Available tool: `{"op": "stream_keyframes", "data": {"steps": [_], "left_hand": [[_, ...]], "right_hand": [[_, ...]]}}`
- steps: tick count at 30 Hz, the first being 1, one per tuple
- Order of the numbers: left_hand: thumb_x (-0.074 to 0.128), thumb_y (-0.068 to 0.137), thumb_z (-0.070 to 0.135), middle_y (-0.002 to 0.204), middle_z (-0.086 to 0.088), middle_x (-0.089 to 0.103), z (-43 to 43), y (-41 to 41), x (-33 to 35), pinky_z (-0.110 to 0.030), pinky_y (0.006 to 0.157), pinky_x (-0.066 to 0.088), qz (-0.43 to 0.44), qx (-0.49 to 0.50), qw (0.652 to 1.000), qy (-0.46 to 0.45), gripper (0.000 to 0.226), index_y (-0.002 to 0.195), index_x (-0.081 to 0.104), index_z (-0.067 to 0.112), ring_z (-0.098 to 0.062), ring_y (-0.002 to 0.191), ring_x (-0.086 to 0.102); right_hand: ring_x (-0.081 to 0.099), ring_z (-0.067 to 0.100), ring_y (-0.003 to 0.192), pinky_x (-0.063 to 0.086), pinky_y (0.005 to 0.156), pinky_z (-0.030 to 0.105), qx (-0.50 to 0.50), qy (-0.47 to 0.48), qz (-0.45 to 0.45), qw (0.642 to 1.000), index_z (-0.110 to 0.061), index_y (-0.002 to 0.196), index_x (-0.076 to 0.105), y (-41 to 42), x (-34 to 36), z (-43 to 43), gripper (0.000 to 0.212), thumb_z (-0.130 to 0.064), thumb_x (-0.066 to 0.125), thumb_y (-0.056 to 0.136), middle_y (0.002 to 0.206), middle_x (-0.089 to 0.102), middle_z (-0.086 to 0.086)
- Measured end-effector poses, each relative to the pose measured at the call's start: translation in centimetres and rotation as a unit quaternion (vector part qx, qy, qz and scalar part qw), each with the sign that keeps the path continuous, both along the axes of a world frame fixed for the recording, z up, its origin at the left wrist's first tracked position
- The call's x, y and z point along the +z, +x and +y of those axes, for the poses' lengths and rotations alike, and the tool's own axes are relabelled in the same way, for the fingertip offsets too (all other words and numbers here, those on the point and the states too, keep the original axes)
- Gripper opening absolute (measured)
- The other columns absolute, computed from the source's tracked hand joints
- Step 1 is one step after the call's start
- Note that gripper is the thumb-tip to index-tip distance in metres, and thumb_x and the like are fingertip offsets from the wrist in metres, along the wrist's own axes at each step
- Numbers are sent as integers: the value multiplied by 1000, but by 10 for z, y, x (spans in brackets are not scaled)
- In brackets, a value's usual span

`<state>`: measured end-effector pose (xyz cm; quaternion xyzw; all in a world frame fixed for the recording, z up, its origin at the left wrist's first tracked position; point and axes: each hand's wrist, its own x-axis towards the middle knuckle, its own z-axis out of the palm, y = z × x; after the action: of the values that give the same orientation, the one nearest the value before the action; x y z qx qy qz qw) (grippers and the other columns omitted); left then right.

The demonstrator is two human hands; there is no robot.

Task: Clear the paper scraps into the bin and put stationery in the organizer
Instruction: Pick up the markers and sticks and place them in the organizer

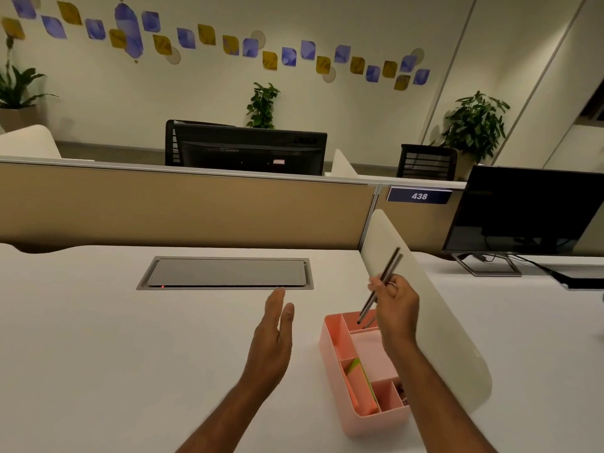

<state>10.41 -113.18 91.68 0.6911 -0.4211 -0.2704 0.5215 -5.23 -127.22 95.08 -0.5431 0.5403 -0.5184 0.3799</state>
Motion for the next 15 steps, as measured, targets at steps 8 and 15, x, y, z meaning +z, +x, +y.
{"op": "stream_keyframes", "data": {"steps": [8, 15], "left_hand": [[26, 101, 51, 167, 15, -1, -1, 19, -11, -35, 127, 4, -105, 78, 991, -34, 64, 159, 7, 29, -1, 153, -7], [32, 104, 38, 169, 1, -4, 14, 44, -7, -36, 126, -4, -354, 110, 928, -50, 64, 160, 9, 18, -18, 156, -9]], "right_hand": [[63, 20, 77, 47, 61, 23, 13, 22, 84, 996, -4, 90, 64, 6, -38, -26, 9, -14, 64, 92, 87, 70, 8], [64, 21, 77, 51, 64, 25, 20, 54, 147, 987, -1, 96, 68, 9, -59, -26, 10, -9, 66, 91, 84, 67, 5]]}}
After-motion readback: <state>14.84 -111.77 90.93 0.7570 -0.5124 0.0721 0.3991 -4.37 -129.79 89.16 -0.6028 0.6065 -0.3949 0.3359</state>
